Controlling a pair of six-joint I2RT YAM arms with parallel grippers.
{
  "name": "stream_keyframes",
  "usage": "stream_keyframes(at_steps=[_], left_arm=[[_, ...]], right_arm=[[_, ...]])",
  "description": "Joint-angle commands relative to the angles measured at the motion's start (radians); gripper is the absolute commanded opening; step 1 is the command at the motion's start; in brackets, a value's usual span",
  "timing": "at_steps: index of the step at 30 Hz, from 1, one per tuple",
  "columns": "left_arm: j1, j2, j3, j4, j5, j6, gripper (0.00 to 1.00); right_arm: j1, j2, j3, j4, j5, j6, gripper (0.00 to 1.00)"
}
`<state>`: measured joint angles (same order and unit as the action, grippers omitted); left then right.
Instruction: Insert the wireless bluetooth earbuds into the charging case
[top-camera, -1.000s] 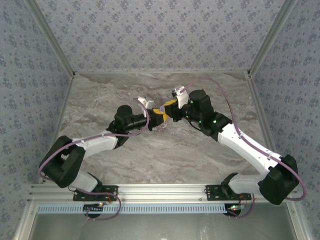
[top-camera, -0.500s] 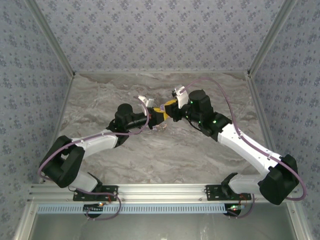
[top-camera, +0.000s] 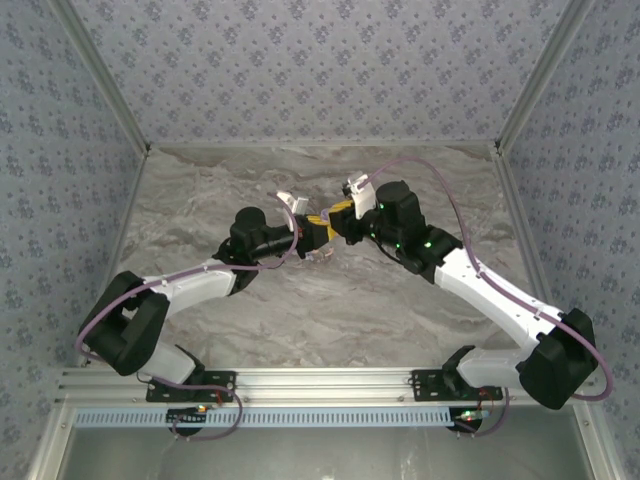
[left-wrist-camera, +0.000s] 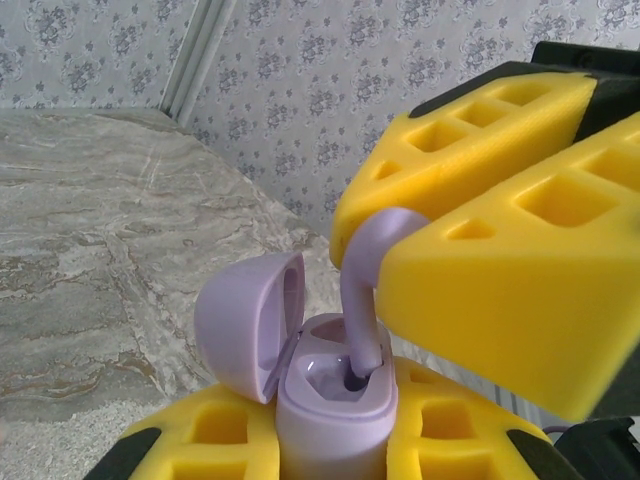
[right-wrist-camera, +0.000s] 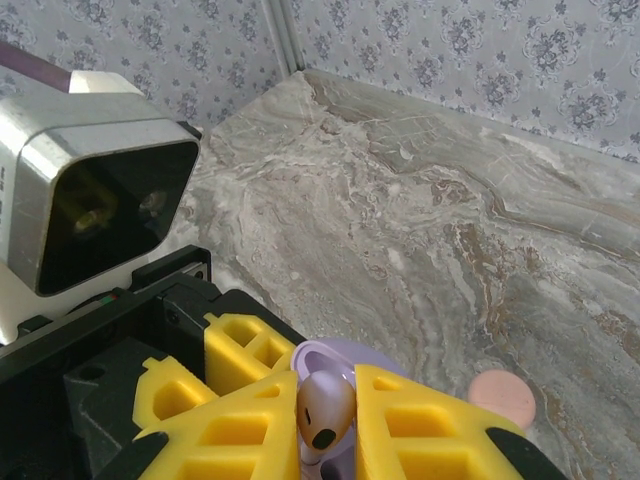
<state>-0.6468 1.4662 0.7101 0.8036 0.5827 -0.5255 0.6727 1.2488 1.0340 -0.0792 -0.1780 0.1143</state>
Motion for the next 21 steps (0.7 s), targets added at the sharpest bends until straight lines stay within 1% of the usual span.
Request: stream_keyframes(at_steps=[1, 5, 21], left_arm=[[-0.006, -0.033, 0.031, 0.003, -0.022, -0.010, 0.02], [-0.005, -0.033, 0.031, -0.003, -0.032, -0.008, 0.02], [-0.006, -0.034, 0.032, -0.014, -0.030, 0.011, 0.02]], right_arm=[[0.010, -0.008, -0.010, -0.011, 0.000, -0.016, 0.19], [0.012, -0.009, -0.008, -0.021, -0.013, -0.018, 0.19], [0.009, -0.006, 0.009, -0.050, -0.021, -0.010, 0.27]])
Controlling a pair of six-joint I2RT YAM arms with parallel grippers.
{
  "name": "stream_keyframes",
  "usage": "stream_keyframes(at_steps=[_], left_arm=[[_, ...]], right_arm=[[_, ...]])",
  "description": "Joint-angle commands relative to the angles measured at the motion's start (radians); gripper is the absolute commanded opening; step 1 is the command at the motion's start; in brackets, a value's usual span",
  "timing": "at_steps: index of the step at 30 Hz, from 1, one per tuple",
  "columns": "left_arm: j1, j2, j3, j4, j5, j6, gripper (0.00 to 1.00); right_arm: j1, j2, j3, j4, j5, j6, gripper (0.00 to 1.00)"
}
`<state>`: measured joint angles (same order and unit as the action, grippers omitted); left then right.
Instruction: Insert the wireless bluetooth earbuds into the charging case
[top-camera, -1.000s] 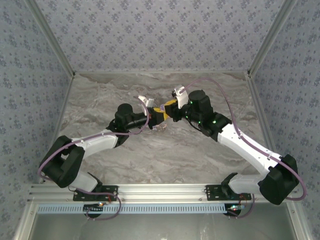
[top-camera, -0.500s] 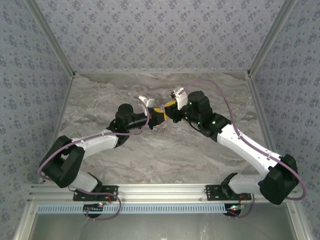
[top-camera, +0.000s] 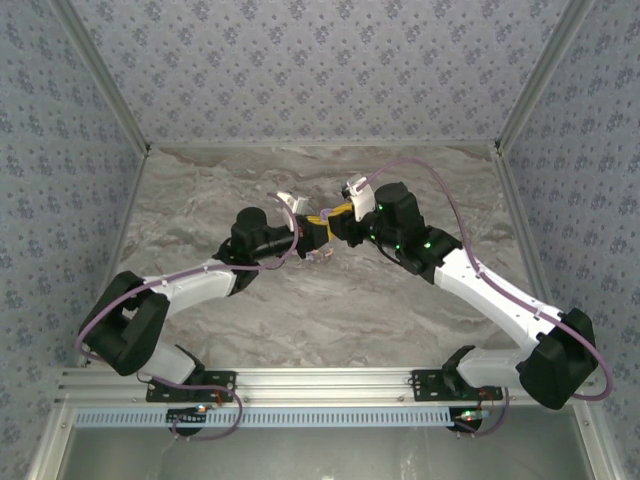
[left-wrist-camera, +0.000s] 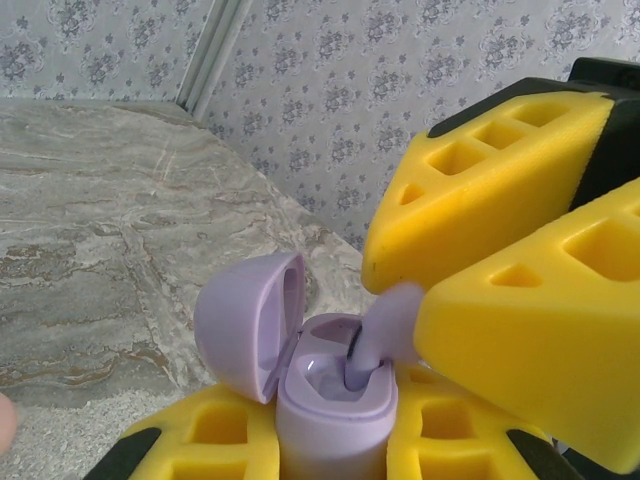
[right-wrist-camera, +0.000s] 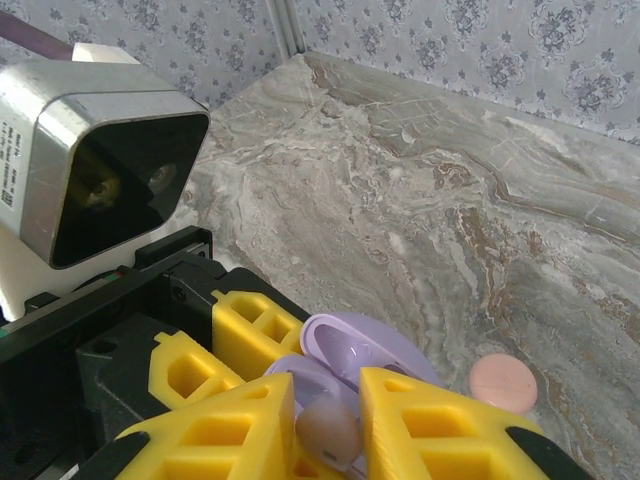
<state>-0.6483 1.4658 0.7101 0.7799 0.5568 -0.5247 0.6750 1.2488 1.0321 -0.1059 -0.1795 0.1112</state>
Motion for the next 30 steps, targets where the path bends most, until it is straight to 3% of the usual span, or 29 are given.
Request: stream_keyframes(at_steps=[1, 25, 30], left_arm=[[-0.005, -0.034, 0.032, 0.010, -0.002, 0.011, 0.02], [-0.004, -0.019, 0.021, 0.002, 0.016, 0.040, 0.00], [-0.004, -0.020, 0.013, 0.005, 0.010, 0.054, 0.00]], right_arm=[[0.006, -0.005, 0.013, -0.026, -0.019, -0.005, 0.28], [-0.049, 0.024, 0.084, -0.049, -0.117, 0.083, 0.39], [-0.068, 0.018, 0.098, -0.076, -0.084, 0.114, 0.39]])
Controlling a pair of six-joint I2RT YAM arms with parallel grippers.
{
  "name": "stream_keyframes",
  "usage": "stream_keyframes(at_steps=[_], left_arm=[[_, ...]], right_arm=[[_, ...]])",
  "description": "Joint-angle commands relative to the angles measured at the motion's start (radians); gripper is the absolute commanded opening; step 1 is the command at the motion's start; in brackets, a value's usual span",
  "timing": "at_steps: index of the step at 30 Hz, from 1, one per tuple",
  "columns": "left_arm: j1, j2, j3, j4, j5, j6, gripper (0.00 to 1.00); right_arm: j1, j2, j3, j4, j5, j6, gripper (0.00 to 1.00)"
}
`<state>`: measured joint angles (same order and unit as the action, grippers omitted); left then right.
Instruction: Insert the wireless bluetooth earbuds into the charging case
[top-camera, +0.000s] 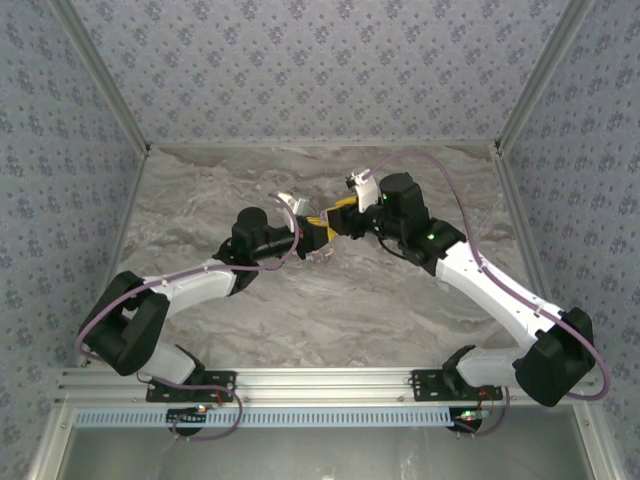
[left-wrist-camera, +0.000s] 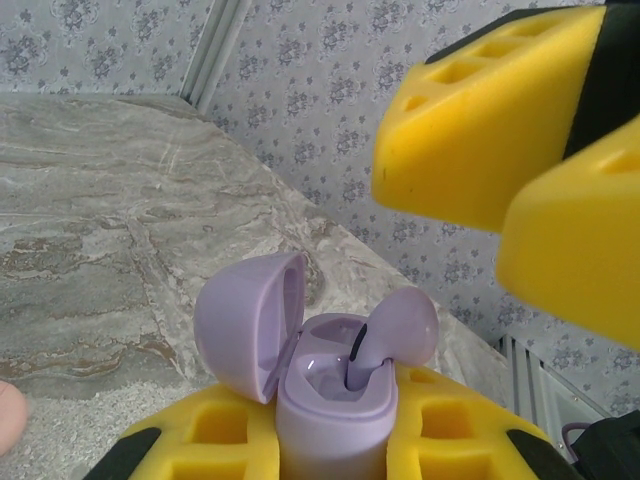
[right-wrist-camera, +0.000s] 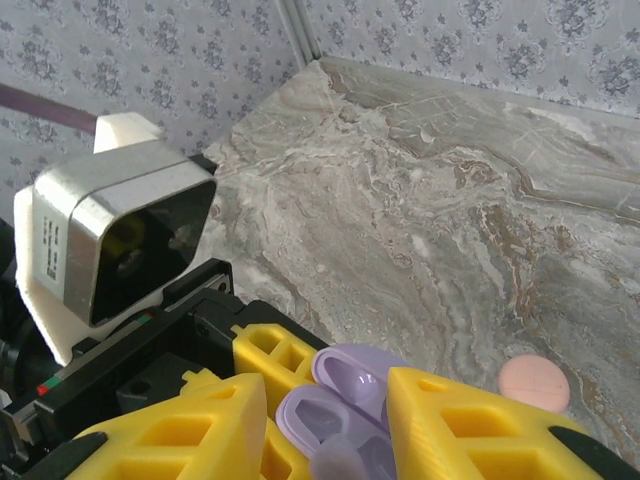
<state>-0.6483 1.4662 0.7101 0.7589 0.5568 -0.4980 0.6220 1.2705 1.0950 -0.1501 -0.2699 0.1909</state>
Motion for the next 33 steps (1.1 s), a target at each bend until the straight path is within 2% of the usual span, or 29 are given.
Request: stream_keyframes(at_steps=[1, 4, 15, 33], left_arm=[[-0.004, -0.024, 0.010, 0.028, 0.007, 0.032, 0.00], [-0.004, -0.034, 0.001, 0.027, -0.007, 0.052, 0.00], [-0.005, -0.069, -0.011, 0.008, -0.029, 0.103, 0.00], [-0.016, -0.070, 0.001, -0.013, -0.033, 0.135, 0.00]], right_arm=[[-0.023, -0.006, 0.035, -0.043, 0.015, 0.046, 0.39], [-0.059, -0.020, 0.026, -0.064, -0.002, 0.063, 0.39], [-0.099, -0.047, -0.007, -0.137, -0.085, 0.039, 0.22], [-0.046, 0.015, 0.046, -0.161, -0.147, 0.001, 0.20]])
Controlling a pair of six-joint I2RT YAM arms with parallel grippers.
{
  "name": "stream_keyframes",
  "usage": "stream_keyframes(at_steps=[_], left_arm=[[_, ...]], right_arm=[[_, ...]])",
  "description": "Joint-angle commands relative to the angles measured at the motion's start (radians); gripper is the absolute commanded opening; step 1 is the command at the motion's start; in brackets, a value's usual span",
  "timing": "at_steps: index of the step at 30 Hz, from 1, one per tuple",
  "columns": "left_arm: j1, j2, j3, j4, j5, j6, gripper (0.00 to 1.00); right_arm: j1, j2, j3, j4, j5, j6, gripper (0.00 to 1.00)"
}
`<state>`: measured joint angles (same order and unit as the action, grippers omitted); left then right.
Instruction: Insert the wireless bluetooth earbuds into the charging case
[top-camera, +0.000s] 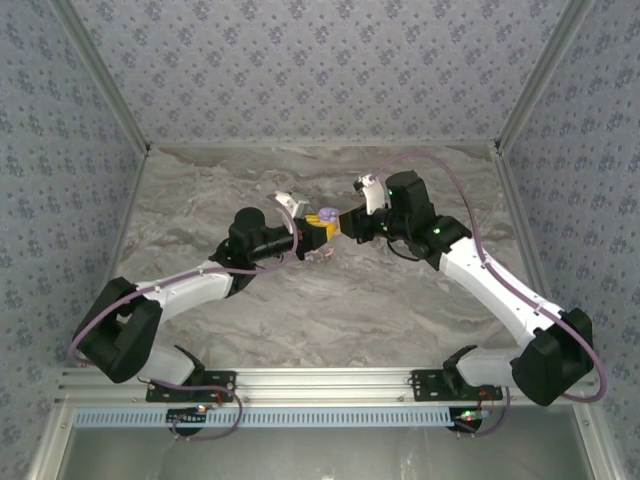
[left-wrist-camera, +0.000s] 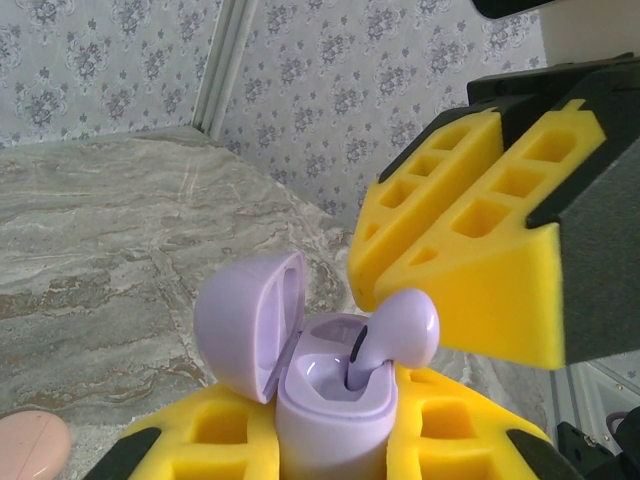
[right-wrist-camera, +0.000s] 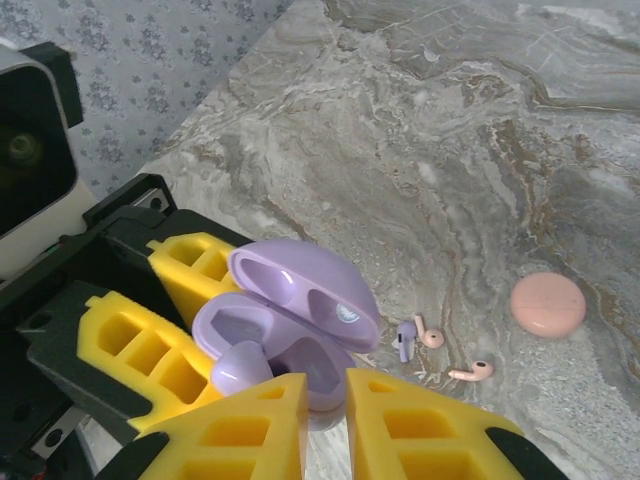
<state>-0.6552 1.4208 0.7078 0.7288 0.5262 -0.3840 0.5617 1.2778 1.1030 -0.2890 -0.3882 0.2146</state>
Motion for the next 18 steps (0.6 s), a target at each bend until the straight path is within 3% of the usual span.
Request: stream_keyframes(at_steps=[1, 18], left_arm=[[-0.009, -0.025, 0.005, 0.014, -0.004, 0.022, 0.00], [-0.037, -0.021, 0.027, -0.042, -0.001, 0.076, 0.00]], right_arm=[[0.017, 0.009, 0.040, -0.022, -0.031, -0.024, 0.20], [0.040, 0.046, 0.071, -0.024, -0.044, -0.024, 0.20]])
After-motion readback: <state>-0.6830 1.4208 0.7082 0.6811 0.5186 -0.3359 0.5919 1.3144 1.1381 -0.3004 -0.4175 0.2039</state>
